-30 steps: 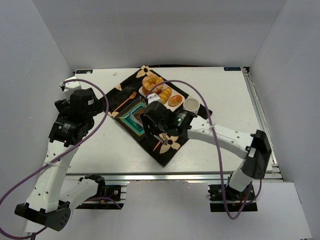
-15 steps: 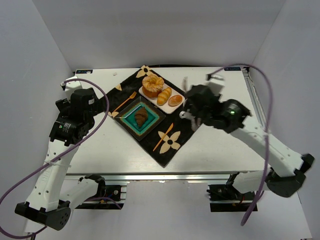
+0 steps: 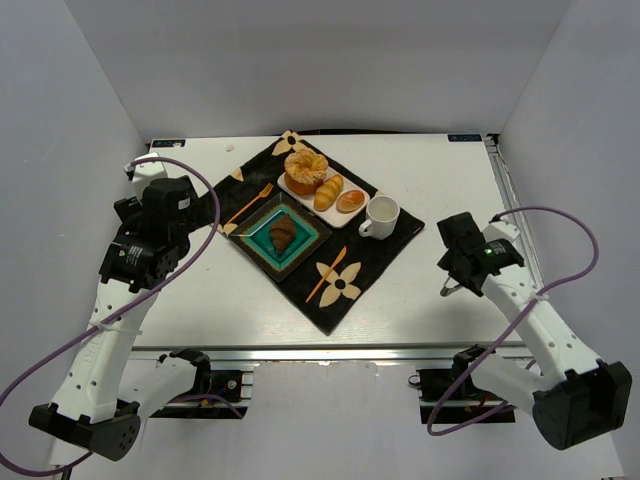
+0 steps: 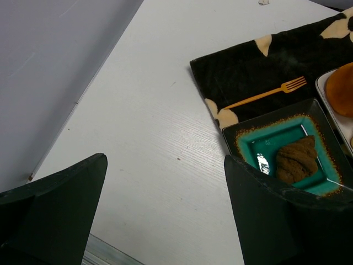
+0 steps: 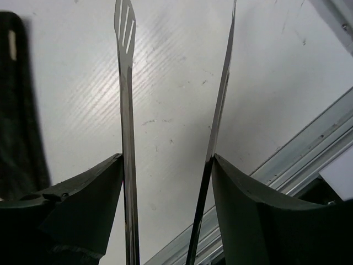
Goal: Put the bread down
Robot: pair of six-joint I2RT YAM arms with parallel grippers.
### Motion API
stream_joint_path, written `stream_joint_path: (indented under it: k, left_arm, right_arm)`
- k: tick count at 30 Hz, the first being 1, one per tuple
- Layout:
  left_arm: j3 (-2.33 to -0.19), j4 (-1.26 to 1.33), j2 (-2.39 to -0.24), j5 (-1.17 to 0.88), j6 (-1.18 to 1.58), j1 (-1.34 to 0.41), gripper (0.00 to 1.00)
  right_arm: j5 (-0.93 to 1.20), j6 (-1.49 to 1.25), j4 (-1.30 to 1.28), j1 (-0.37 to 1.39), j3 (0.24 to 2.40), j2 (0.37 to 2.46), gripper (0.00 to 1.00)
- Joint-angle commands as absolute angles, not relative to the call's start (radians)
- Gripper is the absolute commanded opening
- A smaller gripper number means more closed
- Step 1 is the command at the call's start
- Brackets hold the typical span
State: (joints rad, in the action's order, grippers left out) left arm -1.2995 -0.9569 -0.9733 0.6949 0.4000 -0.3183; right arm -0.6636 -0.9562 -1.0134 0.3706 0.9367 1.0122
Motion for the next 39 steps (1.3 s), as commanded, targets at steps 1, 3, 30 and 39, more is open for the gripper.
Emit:
stream_joint_path:
  k: [1, 3, 30, 39]
  left_arm:
    - [-1.305, -0.95, -0.963, 0.692, 0.396, -0.325, 0.98]
    - [-1.307, -0.953, -0.959, 0.698, 0.394, -0.325, 0.98]
    - [-1.305, -0.963, -0.963, 0.732, 0.39, -0.325, 0.98]
    - [-1.353, -0.979, -0.991, 0.758, 0.391, -0.325, 0.98]
  right_arm:
    - [-0.617, -0.95, -0.87, 0.359, 0.846, 1.045, 0.69]
    - [-0.6, -0.942, -0.809, 0.36, 0.807, 1.08, 0.69]
    - [-0.451, -0.913, -0.695, 0.371, 0.796, 1.201, 0.88]
    - [-0.469, -0.833, -1.006, 0.371, 1.055, 0.971, 0.89]
